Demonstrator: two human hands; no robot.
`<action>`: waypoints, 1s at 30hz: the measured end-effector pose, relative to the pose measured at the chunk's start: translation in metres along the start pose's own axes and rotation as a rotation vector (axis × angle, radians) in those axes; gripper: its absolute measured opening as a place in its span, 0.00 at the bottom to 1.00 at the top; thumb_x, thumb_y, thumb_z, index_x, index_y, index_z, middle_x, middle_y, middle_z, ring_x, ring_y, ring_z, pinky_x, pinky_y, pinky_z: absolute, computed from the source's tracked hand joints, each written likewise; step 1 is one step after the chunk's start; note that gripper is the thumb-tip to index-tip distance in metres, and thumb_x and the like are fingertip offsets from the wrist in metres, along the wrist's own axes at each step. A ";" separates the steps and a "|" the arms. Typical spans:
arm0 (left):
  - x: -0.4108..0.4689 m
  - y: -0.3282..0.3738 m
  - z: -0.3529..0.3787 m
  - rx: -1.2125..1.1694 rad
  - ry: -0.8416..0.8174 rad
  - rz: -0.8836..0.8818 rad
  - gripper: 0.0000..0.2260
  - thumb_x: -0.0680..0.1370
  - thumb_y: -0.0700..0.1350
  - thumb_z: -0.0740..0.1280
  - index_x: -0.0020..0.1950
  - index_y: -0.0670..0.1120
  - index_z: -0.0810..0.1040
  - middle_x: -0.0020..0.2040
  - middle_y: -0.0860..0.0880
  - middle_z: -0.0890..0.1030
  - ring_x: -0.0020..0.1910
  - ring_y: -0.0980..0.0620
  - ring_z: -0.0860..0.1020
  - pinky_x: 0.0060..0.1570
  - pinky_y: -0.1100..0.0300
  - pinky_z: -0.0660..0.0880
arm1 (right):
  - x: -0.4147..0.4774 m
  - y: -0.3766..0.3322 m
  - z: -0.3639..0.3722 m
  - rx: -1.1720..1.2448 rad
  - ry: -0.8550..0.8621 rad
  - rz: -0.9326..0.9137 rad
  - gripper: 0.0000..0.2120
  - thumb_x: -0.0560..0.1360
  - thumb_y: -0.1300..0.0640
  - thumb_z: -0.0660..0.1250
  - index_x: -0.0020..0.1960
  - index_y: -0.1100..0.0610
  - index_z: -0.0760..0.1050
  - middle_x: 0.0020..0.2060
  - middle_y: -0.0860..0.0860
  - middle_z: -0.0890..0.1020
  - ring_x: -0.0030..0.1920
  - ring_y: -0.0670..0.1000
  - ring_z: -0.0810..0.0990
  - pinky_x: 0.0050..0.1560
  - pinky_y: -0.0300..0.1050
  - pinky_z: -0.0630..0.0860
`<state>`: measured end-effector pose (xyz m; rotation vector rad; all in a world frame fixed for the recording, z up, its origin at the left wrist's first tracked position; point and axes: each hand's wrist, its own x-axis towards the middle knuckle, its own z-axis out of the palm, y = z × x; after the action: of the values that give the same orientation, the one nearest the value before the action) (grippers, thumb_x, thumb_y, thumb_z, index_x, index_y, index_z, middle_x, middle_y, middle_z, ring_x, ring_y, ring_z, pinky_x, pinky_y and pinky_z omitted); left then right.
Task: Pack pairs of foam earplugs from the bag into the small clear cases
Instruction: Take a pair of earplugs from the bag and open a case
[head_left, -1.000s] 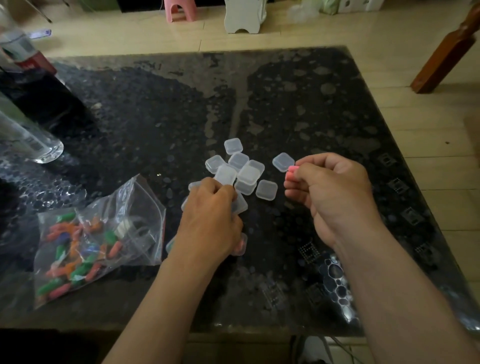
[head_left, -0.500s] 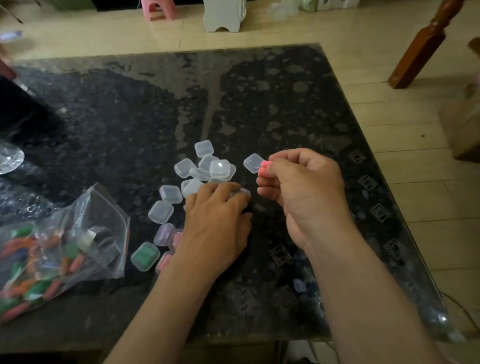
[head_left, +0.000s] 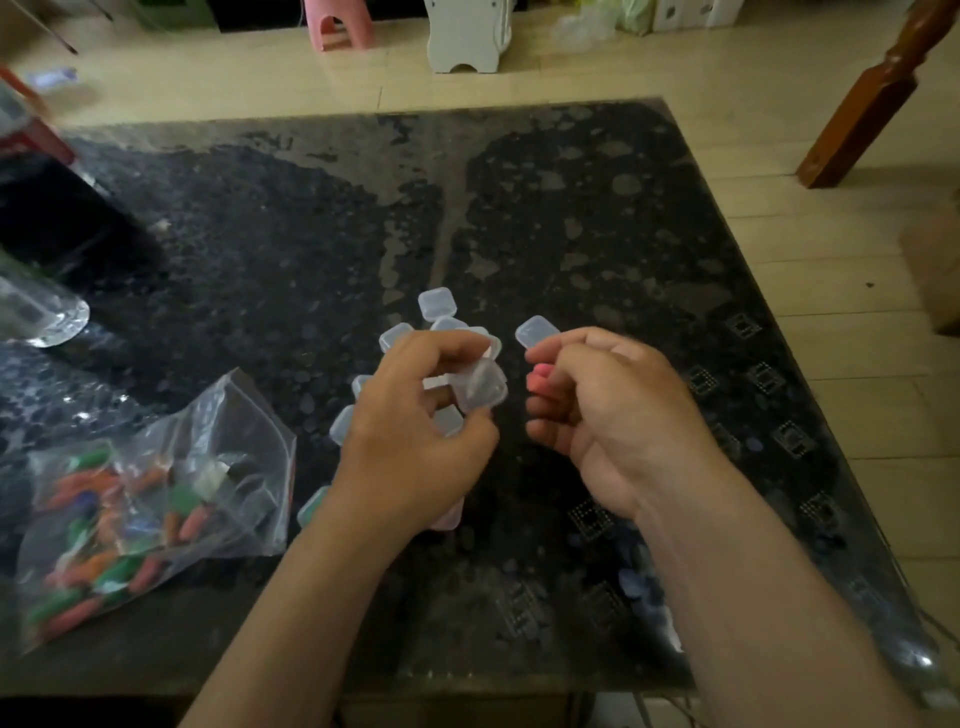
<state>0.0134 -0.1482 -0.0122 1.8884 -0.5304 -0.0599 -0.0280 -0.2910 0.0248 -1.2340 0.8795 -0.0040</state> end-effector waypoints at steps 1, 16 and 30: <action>-0.001 0.001 -0.004 -0.008 -0.004 0.002 0.20 0.69 0.39 0.70 0.57 0.58 0.77 0.57 0.51 0.81 0.60 0.56 0.80 0.57 0.59 0.80 | 0.000 0.001 0.004 0.033 -0.028 0.043 0.14 0.74 0.68 0.58 0.43 0.57 0.81 0.32 0.53 0.78 0.33 0.50 0.77 0.30 0.44 0.76; -0.001 -0.009 -0.050 -0.106 -0.023 0.028 0.14 0.71 0.36 0.72 0.51 0.52 0.79 0.53 0.54 0.84 0.56 0.56 0.84 0.56 0.61 0.80 | -0.007 0.014 0.043 -0.116 -0.323 0.067 0.07 0.79 0.56 0.66 0.43 0.55 0.77 0.27 0.49 0.70 0.25 0.45 0.62 0.23 0.38 0.54; 0.000 -0.002 -0.058 -0.115 -0.003 -0.123 0.11 0.72 0.34 0.77 0.49 0.48 0.86 0.52 0.53 0.87 0.51 0.59 0.85 0.54 0.61 0.81 | -0.006 0.023 0.043 -0.137 -0.373 -0.142 0.10 0.79 0.59 0.67 0.51 0.66 0.81 0.26 0.49 0.67 0.25 0.46 0.60 0.24 0.40 0.54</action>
<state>0.0314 -0.0964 0.0078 1.8069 -0.4041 -0.1709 -0.0171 -0.2449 0.0124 -1.3682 0.4734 0.1706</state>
